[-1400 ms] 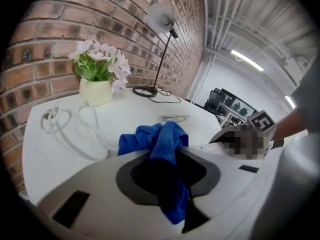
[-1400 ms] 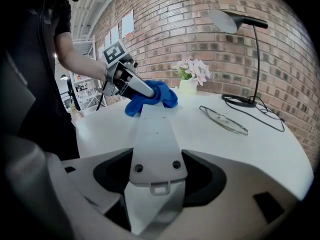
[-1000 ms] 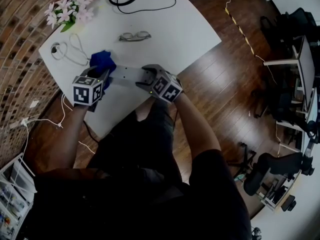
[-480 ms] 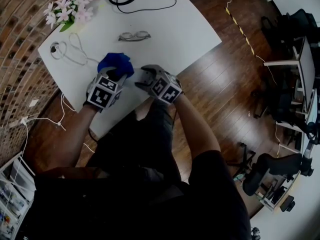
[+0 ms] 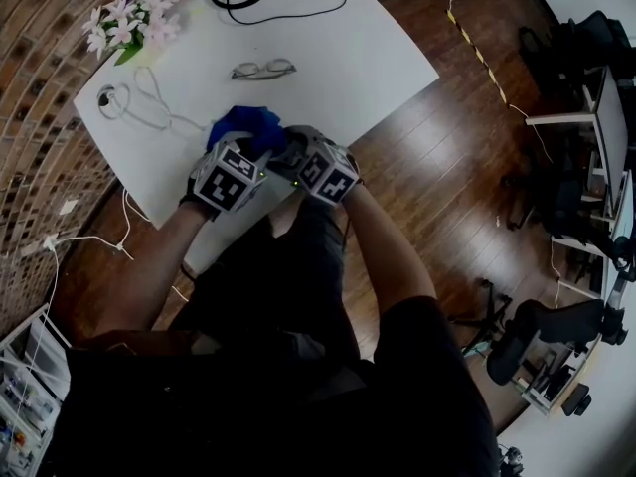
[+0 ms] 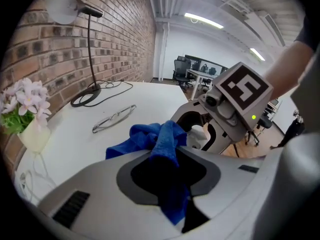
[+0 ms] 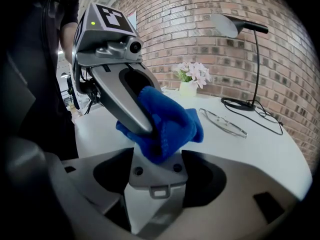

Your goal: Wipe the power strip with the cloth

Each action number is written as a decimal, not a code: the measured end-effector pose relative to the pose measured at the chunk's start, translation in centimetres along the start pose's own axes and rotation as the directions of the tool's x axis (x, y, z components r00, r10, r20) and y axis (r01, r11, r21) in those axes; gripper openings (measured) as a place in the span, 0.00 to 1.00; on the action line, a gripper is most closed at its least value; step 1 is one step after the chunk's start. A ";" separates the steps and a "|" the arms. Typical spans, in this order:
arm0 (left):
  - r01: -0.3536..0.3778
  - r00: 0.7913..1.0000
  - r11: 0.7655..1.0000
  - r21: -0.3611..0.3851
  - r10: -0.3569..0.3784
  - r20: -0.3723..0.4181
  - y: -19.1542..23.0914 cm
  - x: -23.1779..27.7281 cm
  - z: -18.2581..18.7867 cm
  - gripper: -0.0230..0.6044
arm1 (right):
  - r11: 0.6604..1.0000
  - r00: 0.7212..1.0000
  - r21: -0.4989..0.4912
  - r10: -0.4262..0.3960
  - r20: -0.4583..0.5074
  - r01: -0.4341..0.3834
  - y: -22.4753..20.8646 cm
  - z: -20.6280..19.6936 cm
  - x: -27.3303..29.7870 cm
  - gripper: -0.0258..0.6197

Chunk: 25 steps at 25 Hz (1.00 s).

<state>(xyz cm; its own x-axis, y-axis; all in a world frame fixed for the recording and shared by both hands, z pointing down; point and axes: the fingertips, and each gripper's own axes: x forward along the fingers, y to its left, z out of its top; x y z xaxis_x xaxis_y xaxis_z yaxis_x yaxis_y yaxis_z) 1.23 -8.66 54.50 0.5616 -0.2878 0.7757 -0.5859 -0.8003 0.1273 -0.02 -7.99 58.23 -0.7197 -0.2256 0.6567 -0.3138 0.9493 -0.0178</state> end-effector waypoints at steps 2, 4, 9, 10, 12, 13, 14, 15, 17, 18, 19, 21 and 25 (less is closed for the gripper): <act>0.014 1.000 1.000 0.007 -0.014 -0.008 -0.5 0.3 0.2 0.20 | 1.000 1.000 -0.002 -0.002 0.003 0.002 0.1 0.0 0.0 0.50; 0.030 0.999 1.000 0.003 -0.030 -0.010 -0.8 0.5 0.3 0.20 | 1.000 1.000 -0.007 -0.011 0.013 0.011 0.0 0.0 0.1 0.50; 0.085 0.996 0.996 -0.001 -0.085 -0.012 -2.1 1.3 1.2 0.20 | 1.000 1.000 -0.008 -0.025 0.014 0.025 -0.3 -0.2 0.2 0.50; 0.092 0.996 0.996 0.005 -0.092 -0.017 -2.3 1.4 1.3 0.20 | 1.000 1.000 -0.006 -0.026 0.012 0.026 -0.3 -0.2 0.2 0.50; 0.106 0.994 0.994 0.014 -0.106 -0.028 -2.8 1.6 1.5 0.20 | 1.000 1.000 -0.003 -0.025 0.015 0.025 -0.3 -0.3 0.3 0.50; 0.112 0.993 0.994 0.015 -0.112 -0.030 -2.9 1.7 1.5 0.20 | 1.000 1.000 -0.003 -0.024 0.017 0.024 -0.2 -0.3 0.3 0.50; 0.118 0.993 0.993 0.014 -0.117 -0.028 -2.8 1.7 1.5 0.20 | 1.000 1.000 -0.004 -0.024 0.018 0.024 -0.2 -0.3 0.3 0.50; 0.121 0.993 0.993 0.012 -0.120 -0.021 -2.6 1.9 1.3 0.20 | 1.000 0.999 -0.004 -0.028 0.019 0.028 -0.2 -0.2 0.3 0.50; 0.131 0.991 0.991 -0.008 -0.131 -0.001 -2.2 2.3 1.2 0.20 | 0.999 0.999 0.000 -0.035 0.019 0.035 -0.4 -0.2 0.3 0.50; 0.142 0.990 0.990 -0.027 -0.142 0.008 -2.2 2.4 1.2 0.20 | 0.999 0.999 0.003 -0.037 0.020 0.037 -0.5 -0.2 0.2 0.50; 0.154 0.988 0.987 -0.043 -0.153 0.013 -2.2 2.4 1.3 0.20 | 0.999 0.999 0.006 -0.038 0.021 0.038 -0.5 -0.1 0.2 0.50; 0.175 0.984 0.983 -0.052 -0.175 0.017 -2.4 2.4 1.5 0.20 | 0.999 0.999 0.010 -0.042 0.021 0.042 -0.5 -0.1 0.0 0.50; 0.203 0.979 0.977 -0.065 -0.200 0.042 -2.3 2.3 1.7 0.20 | 0.999 0.999 0.006 -0.039 0.012 0.039 -0.6 -0.1 -0.2 0.50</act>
<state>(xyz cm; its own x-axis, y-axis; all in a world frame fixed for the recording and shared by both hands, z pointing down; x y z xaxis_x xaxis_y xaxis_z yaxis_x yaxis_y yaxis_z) 4.88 -8.36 54.98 0.6917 -0.1436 0.7078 -0.4964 -0.8064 0.3215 0.36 -8.47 58.15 -0.7139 -0.2651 0.6481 -0.3457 0.9383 0.0031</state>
